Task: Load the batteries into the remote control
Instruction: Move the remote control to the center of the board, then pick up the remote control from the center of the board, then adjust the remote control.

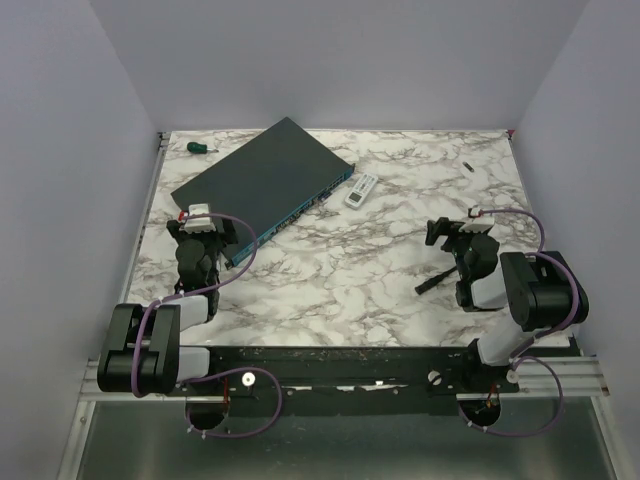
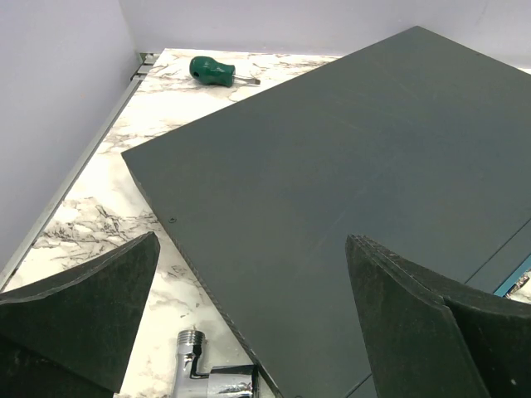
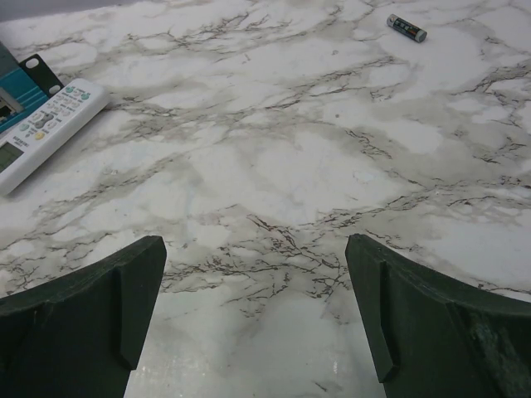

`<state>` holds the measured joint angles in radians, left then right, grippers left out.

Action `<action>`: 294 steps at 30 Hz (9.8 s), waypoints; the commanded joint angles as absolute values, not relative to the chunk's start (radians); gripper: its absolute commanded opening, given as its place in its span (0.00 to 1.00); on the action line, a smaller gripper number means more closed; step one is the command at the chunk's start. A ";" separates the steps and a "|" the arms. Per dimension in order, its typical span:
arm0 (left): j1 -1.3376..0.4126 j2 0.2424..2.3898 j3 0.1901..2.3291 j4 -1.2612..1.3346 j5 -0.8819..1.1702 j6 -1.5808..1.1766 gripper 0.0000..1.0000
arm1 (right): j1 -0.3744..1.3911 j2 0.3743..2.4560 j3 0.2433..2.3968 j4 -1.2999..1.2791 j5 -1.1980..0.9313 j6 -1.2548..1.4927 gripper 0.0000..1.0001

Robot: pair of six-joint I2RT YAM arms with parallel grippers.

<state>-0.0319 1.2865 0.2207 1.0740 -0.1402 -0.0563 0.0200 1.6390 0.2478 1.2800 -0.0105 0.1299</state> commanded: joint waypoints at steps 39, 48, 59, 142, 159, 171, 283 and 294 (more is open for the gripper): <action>-0.043 1.056 0.522 0.298 -0.168 -0.293 0.99 | 0.025 1.382 0.788 0.187 -0.036 0.421 1.00; -0.040 1.021 0.503 0.291 -0.243 -0.346 0.99 | 0.031 1.626 0.910 0.333 -0.304 0.591 1.00; -0.039 1.021 0.500 0.289 -0.258 -0.354 0.99 | 0.324 1.948 1.319 0.036 0.030 0.554 1.00; -0.408 0.780 0.436 0.098 0.108 -0.542 0.99 | 0.873 1.206 0.476 0.050 0.135 0.687 0.81; -0.439 0.766 0.431 0.091 0.107 -0.555 0.99 | 0.883 1.335 0.454 0.110 0.206 0.755 0.59; -0.440 0.755 0.417 0.081 0.099 -0.557 0.98 | 1.001 1.457 0.521 0.003 0.327 0.764 0.51; -1.580 1.222 0.226 1.418 -0.627 0.966 0.00 | 0.828 1.103 1.063 -0.589 -0.469 0.981 0.61; -1.576 0.937 0.261 0.956 -0.670 0.369 0.00 | 0.828 0.949 1.073 -0.490 -0.058 0.680 0.77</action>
